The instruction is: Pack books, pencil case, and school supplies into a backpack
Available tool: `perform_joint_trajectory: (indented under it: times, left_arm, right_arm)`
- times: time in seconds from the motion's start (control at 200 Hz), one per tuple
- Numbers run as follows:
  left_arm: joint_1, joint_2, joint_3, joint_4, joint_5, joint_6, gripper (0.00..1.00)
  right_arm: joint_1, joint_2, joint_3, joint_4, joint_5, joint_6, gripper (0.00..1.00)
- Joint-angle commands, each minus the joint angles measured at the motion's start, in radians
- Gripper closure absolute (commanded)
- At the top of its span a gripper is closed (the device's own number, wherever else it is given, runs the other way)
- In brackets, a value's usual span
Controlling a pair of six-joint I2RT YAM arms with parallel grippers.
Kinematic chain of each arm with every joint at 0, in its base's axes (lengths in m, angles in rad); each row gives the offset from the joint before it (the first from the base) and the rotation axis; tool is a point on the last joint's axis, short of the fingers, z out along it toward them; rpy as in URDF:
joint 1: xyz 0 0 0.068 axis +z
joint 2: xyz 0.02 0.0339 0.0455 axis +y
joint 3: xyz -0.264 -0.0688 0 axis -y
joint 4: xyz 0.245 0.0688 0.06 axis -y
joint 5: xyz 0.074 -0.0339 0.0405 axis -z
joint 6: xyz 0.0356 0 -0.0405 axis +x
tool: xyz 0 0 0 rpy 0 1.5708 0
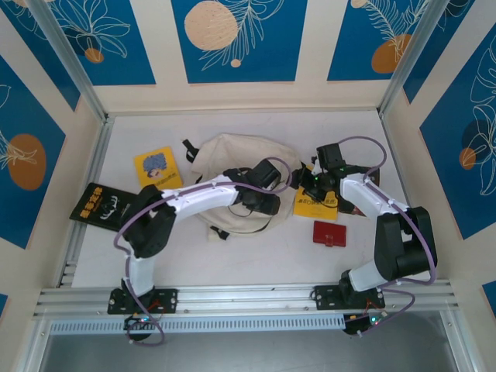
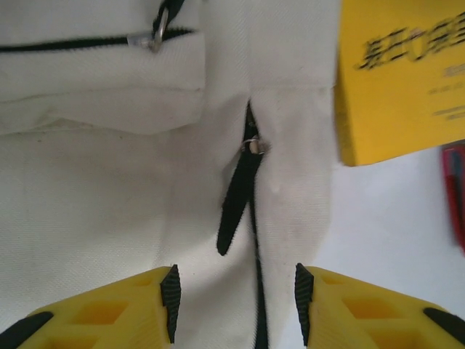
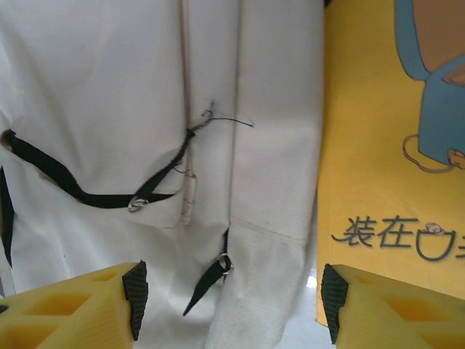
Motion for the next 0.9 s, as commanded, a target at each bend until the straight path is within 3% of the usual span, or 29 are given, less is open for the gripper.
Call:
perform_joint_trajectory:
  times: [0.0, 0.28, 0.735, 0.895]
  left_arm:
    - [-0.013, 0.051, 0.075, -0.098, -0.043, 0.044, 0.53]
    - [-0.024, 0.148, 0.175, -0.147, -0.004, 0.083, 0.7]
    - [-0.028, 0.235, 0.255, -0.199, -0.067, 0.092, 0.67]
    - [-0.028, 0.235, 0.27, -0.203, -0.074, 0.105, 0.82]
  right_arm:
    - [-0.021, -0.038, -0.031, 0.013, -0.067, -0.001, 0.33]
    - [-0.039, -0.04, -0.068, 0.042, -0.09, 0.001, 0.33]
    - [-0.049, -0.039, -0.086, 0.057, -0.097, 0.002, 0.34]
    - [-0.053, -0.037, -0.093, 0.064, -0.096, 0.006, 0.36]
